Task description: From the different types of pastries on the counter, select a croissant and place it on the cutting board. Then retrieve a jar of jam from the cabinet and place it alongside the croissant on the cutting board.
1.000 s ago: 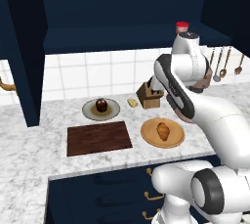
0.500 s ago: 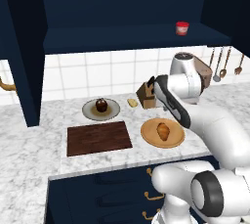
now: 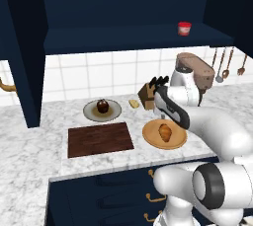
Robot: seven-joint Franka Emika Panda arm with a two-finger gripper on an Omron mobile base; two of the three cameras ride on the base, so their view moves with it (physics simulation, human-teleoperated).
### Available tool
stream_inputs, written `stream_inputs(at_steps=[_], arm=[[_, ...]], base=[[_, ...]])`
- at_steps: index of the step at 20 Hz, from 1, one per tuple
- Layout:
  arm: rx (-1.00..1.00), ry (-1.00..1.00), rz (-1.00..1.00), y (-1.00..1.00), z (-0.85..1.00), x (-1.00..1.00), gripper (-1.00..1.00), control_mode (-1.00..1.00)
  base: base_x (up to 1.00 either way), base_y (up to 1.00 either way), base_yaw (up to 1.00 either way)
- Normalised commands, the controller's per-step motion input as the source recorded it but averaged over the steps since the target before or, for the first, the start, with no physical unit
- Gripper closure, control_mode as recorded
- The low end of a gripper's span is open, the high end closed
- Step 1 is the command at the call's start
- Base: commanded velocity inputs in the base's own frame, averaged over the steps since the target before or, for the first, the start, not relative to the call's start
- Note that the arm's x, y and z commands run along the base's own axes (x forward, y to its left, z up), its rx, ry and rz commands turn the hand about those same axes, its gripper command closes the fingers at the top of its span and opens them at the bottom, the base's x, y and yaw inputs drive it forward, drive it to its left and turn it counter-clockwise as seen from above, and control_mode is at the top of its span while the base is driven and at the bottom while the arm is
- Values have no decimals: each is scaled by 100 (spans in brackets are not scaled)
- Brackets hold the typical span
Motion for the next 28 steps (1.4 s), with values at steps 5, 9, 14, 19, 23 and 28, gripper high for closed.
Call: stream_inputs(at_steps=[5,9,14,19,23,28], arm=[[3,0,0,0,-28,16,-100,-100],[-2,-1,0,0,-29,1,-100,-100],[-2,0,0,0,-36,1,-100,-100],[-3,-1,-1,0,-35,6,-100,-100],[-4,-10,-2,0,-22,19,-100,-100],[-4,-10,-2,0,-23,21,-100,-100]], base=[[0,0,0],[0,0,0],[0,0,0],[0,0,0],[0,0,0],[0,0,0]])
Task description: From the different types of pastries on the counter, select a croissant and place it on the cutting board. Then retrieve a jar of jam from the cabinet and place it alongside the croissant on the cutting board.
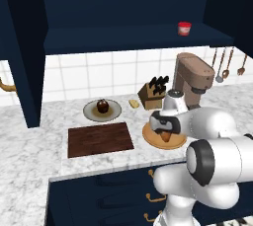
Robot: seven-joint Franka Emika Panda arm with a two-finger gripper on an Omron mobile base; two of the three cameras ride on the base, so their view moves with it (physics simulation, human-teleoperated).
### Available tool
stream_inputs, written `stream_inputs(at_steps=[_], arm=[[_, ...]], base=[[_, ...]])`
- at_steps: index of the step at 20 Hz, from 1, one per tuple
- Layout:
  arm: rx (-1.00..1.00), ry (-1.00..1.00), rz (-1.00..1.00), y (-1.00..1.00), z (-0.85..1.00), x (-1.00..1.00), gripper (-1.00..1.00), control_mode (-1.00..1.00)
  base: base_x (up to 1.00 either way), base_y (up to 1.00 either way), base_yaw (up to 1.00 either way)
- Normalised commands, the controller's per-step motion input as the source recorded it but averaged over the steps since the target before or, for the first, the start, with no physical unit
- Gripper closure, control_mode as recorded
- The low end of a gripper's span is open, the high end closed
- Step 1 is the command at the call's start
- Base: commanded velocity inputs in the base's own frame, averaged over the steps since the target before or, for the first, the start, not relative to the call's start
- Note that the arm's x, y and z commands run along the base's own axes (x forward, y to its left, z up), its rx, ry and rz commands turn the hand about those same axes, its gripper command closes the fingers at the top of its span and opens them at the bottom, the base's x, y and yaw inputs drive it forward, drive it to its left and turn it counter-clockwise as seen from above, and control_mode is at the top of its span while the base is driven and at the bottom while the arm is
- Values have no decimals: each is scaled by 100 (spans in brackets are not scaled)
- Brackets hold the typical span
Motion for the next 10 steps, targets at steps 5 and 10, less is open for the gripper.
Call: stream_inputs(at_steps=[5,10], arm=[[0,0,-1,0,-28,3,-100,-100],[0,0,0,0,-14,9,-100,-100]], base=[[0,0,0],[0,0,0]])
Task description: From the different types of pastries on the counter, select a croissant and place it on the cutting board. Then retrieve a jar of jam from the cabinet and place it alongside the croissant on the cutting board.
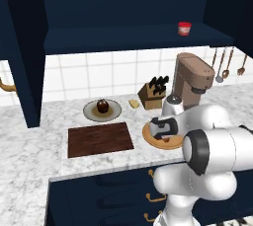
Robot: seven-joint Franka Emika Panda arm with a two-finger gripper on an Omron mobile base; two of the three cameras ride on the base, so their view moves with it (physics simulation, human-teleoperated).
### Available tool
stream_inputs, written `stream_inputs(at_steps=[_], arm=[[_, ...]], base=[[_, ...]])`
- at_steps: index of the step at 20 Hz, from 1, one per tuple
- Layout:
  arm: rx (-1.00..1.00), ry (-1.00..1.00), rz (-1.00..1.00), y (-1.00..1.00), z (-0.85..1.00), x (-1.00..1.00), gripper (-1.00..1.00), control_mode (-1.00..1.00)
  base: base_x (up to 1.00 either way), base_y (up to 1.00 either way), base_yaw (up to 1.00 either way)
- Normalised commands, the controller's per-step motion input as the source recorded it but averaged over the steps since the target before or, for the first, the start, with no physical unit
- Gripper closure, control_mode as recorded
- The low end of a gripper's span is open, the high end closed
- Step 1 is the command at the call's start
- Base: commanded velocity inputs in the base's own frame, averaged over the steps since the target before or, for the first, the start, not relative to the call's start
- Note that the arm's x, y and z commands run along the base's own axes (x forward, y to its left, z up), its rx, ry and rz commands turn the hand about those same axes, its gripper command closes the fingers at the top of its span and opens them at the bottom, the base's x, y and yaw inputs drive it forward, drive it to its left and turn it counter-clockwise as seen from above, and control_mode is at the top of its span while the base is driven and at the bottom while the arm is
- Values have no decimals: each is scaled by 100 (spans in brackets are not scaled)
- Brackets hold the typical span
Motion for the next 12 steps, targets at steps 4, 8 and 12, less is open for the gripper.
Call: stream_inputs(at_steps=[4,8,12], arm=[[0,0,0,0,-13,10,-100,-100],[0,0,0,0,-20,12,100,-100],[0,0,0,0,-7,6,100,-100]], base=[[0,0,0],[0,0,0],[0,0,0]])
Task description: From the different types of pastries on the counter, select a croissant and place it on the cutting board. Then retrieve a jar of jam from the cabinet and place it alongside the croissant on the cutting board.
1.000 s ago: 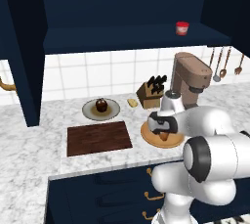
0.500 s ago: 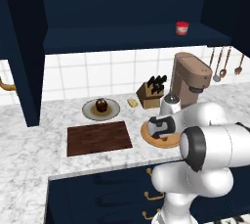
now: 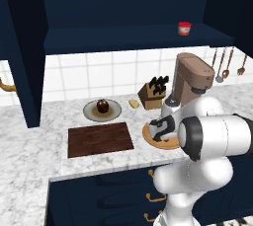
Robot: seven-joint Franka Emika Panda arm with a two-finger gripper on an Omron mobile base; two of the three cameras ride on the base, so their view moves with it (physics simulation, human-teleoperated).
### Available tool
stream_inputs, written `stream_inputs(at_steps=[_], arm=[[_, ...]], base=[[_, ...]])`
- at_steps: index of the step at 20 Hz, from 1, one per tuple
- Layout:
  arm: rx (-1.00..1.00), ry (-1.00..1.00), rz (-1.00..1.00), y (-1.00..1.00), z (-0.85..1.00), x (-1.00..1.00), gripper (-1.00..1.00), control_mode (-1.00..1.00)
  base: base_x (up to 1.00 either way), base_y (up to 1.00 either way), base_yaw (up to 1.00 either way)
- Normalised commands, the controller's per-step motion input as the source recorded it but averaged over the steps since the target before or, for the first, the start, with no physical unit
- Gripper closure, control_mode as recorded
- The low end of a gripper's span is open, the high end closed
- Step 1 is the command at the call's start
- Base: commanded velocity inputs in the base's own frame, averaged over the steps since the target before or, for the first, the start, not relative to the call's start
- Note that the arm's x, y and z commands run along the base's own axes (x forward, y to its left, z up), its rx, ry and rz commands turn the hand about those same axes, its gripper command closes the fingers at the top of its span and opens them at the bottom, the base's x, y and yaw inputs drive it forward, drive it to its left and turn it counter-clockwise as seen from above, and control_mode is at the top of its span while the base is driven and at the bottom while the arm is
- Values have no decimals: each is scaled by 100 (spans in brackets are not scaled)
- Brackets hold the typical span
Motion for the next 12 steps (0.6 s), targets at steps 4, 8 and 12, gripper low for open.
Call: stream_inputs(at_steps=[4,8,12], arm=[[0,0,0,16,19,0,100,-100],[-2,0,0,71,85,0,100,-100],[-7,0,0,92,92,0,100,-100]], base=[[0,0,0],[0,0,0],[0,0,0]])
